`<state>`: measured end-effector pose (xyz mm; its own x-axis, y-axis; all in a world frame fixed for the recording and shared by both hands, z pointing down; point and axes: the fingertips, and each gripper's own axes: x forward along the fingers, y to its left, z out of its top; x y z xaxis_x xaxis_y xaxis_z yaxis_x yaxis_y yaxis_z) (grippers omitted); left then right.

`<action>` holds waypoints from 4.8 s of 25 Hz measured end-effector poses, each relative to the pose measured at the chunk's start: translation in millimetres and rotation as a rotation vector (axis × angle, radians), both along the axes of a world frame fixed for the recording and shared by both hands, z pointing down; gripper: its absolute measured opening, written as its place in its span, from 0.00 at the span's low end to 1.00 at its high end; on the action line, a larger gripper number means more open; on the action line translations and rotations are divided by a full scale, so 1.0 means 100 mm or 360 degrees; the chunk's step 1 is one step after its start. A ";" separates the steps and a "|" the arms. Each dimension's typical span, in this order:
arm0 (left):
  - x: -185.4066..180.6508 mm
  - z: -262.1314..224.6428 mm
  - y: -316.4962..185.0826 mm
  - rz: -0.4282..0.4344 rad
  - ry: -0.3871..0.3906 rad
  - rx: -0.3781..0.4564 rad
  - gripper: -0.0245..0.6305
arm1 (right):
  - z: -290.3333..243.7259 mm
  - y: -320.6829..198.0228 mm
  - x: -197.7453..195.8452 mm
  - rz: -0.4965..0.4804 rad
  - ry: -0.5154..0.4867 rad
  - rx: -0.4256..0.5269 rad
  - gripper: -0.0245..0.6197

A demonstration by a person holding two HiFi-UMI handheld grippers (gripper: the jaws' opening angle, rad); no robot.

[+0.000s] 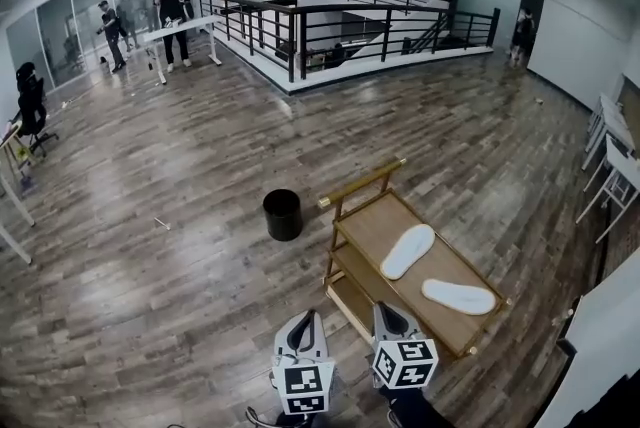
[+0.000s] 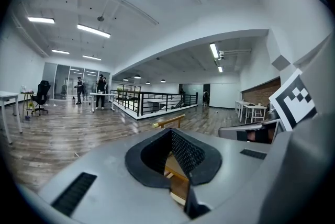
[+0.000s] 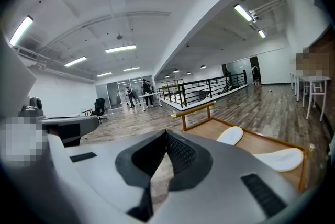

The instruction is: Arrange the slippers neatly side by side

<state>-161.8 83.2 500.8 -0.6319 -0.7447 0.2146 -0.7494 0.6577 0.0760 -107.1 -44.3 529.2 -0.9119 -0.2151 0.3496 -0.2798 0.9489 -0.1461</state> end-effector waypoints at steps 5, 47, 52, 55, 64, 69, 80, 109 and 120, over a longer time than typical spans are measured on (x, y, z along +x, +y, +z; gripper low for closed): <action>-0.48 0.02 0.11 0.0010 -0.0006 -0.0007 0.04 | 0.04 -0.05 -0.43 0.0080 0.0008 -0.0013 0.04; -1.25 0.09 -2.54 0.0779 0.0001 -0.0047 0.04 | 0.11 -2.23 -0.50 0.0946 0.0014 -0.0038 0.04; -0.98 0.13 -2.95 0.0980 0.0012 -0.0052 0.04 | 0.18 -2.44 -0.07 0.1164 0.0018 -0.0078 0.04; -0.85 0.10 -3.17 0.1122 0.0003 -0.0064 0.04 | 0.16 -2.53 0.11 0.1300 0.0012 -0.0099 0.04; -0.69 0.14 -3.73 0.1534 0.0000 -0.0103 0.04 | 0.24 -2.71 0.24 0.1574 -0.0079 -0.0243 0.04; -0.63 0.18 -3.88 0.1691 0.0008 -0.0102 0.04 | 0.45 -2.65 0.31 0.1670 -0.0055 -0.0349 0.04; -0.47 0.34 -3.98 0.1791 0.0052 -0.0161 0.04 | 0.61 -2.61 0.57 0.1825 -0.0004 -0.0404 0.04; -0.72 0.48 -4.30 0.1651 -0.0087 -0.0272 0.04 | 2.09 -3.50 1.99 0.2243 0.0128 -0.1452 0.20; -0.90 0.51 -4.28 0.1598 -0.0097 -0.0300 0.04 | 2.26 -3.43 1.82 0.2123 0.0114 -0.1552 0.07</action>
